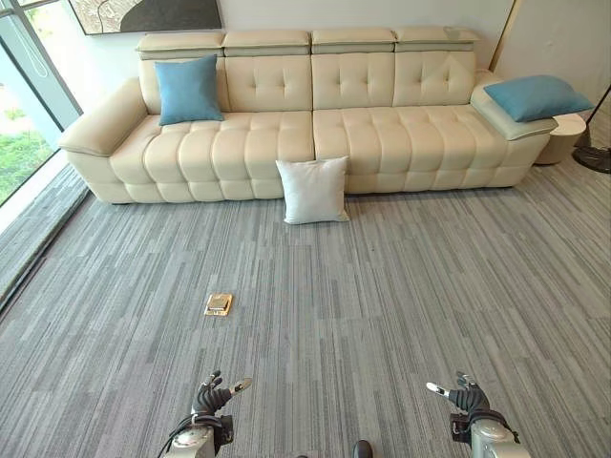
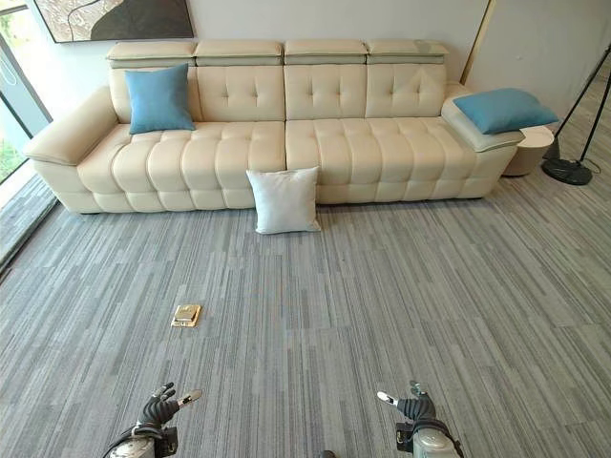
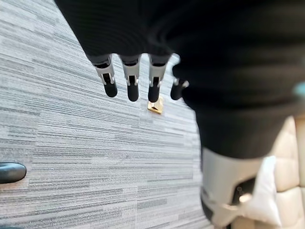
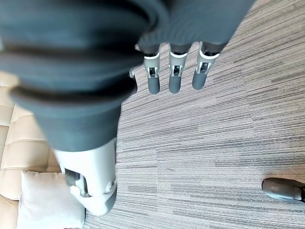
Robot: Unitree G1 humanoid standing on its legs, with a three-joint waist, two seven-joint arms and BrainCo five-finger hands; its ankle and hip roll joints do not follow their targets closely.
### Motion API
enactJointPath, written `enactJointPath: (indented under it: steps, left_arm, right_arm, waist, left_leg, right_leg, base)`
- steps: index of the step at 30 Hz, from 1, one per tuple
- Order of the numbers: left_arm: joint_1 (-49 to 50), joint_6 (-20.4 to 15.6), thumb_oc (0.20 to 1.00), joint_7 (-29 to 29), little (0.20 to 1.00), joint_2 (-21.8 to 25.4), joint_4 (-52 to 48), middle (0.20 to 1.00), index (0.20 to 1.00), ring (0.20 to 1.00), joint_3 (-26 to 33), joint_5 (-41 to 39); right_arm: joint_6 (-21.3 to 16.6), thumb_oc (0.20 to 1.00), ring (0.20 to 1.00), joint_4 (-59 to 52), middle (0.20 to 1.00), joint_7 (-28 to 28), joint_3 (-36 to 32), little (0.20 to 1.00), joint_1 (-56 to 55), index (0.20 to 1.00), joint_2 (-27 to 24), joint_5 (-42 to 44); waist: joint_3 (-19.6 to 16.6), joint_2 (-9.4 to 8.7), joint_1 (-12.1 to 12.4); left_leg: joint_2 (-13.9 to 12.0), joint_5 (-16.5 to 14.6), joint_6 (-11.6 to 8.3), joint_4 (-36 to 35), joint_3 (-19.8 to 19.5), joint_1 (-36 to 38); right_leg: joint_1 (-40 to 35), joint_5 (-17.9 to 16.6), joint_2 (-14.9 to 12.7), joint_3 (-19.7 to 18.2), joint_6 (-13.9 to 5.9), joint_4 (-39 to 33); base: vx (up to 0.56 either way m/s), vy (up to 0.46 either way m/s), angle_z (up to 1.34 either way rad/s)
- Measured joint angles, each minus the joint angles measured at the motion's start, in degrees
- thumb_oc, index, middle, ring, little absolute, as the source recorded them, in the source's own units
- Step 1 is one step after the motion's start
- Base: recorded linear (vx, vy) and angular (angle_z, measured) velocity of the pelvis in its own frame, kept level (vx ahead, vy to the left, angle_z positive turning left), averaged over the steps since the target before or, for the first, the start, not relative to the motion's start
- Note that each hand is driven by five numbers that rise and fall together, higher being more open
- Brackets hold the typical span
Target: Pick up all the scattered cushions and arrange them neatly on the sofa.
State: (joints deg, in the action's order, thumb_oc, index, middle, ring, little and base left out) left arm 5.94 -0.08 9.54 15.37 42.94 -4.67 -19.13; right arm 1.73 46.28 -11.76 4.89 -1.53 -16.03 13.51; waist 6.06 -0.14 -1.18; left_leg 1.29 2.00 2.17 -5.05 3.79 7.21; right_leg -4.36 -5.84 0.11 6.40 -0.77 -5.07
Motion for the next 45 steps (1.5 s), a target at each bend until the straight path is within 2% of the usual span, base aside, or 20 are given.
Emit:
enactJointPath:
  steps: [3,8,24,36,45]
  left_arm:
    - [0.5,0.0,1.000,0.5,1.000,0.2,0.0,1.000,1.000,1.000,0.8,0.0]
    - [1.2,0.4,1.000,1.3,1.000,0.2,0.9,1.000,1.000,1.000,0.8,0.0]
    - [1.3,0.8,1.000,1.7,1.000,0.1,1.1,1.000,1.000,1.000,0.3,0.0]
    - [1.3,0.9,1.000,1.8,1.000,0.1,0.6,1.000,1.000,1.000,0.1,0.0]
    - [1.3,1.7,1.000,1.7,1.000,0.0,0.5,1.000,1.000,1.000,-2.0,0.0]
  right_arm:
    - [0.0,1.000,1.000,0.0,1.000,-0.5,-1.6,1.000,-0.7,1.000,0.0,0.0]
    - [0.0,1.000,1.000,0.0,1.000,-0.8,-1.6,1.000,-1.6,1.000,0.1,0.2]
    - [0.0,1.000,1.000,0.7,1.000,-1.8,-1.4,1.000,-1.8,1.000,1.7,3.6]
    - [0.0,1.000,1.000,0.7,1.000,-1.9,-1.3,1.000,-3.3,1.000,1.7,3.4]
    - [0.0,1.000,1.000,0.8,1.000,-1.9,-1.2,1.000,-3.5,1.000,1.7,3.4]
  waist:
    - [0.0,-0.12,0.1]
    - [-0.1,-0.27,0.2]
    - [-1.5,0.14,0.1]
    - [-2.9,-0.53,0.1]
    - [-2.9,-0.57,0.1]
  left_leg:
    - [0.0,-0.5,-0.56,0.0,-0.1,0.1]
    - [0.0,-1.0,0.04,0.0,-0.3,0.1]
    - [0.0,-0.4,-0.17,0.0,-0.5,0.8]
    - [0.0,-0.5,-0.51,0.0,-0.9,0.9]
    - [0.0,-0.5,-0.51,0.0,-1.4,0.7]
  right_leg:
    - [-0.2,0.0,0.0,0.1,0.01,0.0]
    - [-0.3,0.0,0.0,0.2,0.03,0.0]
    - [-1.0,0.1,-0.1,0.4,0.15,0.0]
    - [-1.2,0.2,-0.1,0.8,0.26,0.0]
    - [-1.2,0.2,-0.1,1.2,0.37,0.0]
  base:
    - [0.00,0.000,0.00]
    - [0.01,0.001,0.00]
    - [0.00,0.000,0.00]
    - [0.00,-0.001,0.01]
    - [0.00,-0.002,0.02]
